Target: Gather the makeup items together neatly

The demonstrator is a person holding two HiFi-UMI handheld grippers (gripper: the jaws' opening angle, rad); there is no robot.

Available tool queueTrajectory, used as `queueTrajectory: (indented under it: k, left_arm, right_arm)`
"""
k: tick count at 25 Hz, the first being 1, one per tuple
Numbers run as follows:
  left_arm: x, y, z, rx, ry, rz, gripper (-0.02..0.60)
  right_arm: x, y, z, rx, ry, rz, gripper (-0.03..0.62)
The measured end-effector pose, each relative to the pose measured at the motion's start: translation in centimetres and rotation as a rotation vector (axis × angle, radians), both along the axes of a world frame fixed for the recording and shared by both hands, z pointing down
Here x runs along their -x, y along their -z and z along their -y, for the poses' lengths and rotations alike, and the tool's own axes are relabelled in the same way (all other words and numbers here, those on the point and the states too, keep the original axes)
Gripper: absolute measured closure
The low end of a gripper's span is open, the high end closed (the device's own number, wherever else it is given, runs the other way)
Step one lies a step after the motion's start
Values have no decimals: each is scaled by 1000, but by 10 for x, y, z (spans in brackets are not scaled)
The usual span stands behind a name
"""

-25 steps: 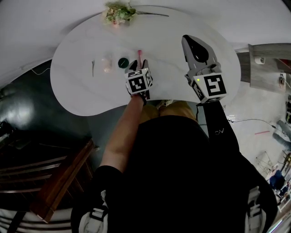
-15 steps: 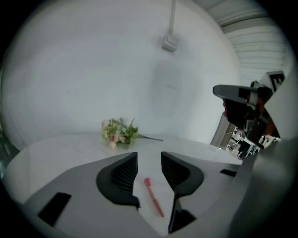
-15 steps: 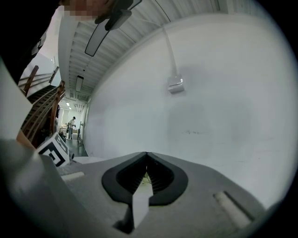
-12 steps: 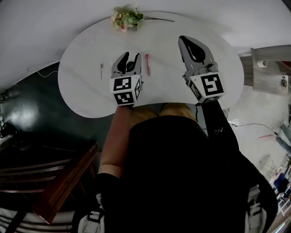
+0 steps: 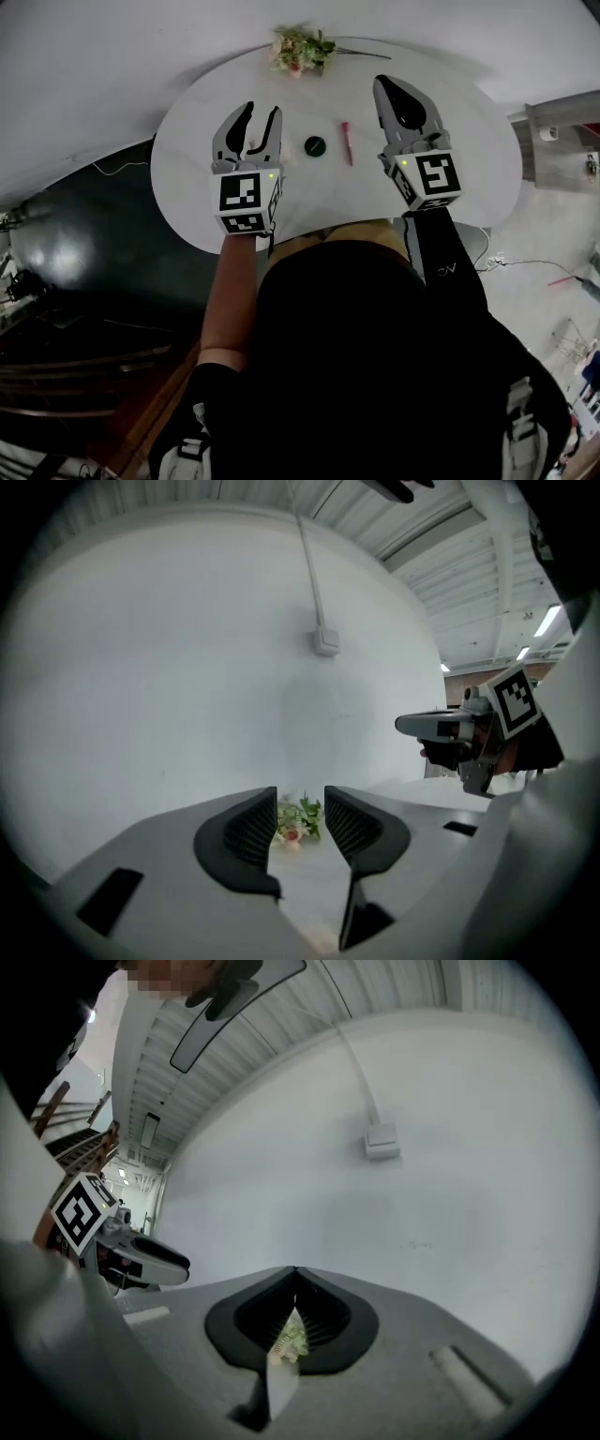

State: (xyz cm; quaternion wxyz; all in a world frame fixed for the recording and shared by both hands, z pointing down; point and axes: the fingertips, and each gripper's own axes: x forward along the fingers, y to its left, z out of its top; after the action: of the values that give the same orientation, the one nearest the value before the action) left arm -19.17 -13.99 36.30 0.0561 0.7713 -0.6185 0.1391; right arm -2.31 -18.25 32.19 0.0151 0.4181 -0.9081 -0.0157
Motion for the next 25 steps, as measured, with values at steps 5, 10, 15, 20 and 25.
queueTrajectory:
  k: [5, 10, 15, 20, 25]
  left_arm:
    - [37, 37, -17, -83, -49, 33, 425]
    - [56, 58, -35, -145, -71, 45, 425]
    - [61, 63, -48, -154, -88, 28, 425]
    - [67, 64, -50, -154, -66, -2, 425]
    - [69, 66, -50, -160, -69, -10, 426]
  right_arm:
    - [44, 1, -31, -4, -13, -4, 589]
    - [67, 9, -54, -26, -25, -4, 588]
    - [76, 19, -64, -39, -39, -22, 588]
    - [84, 22, -71, -35, -11, -25, 588]
    - [87, 19, -79, -35, -1, -34, 588]
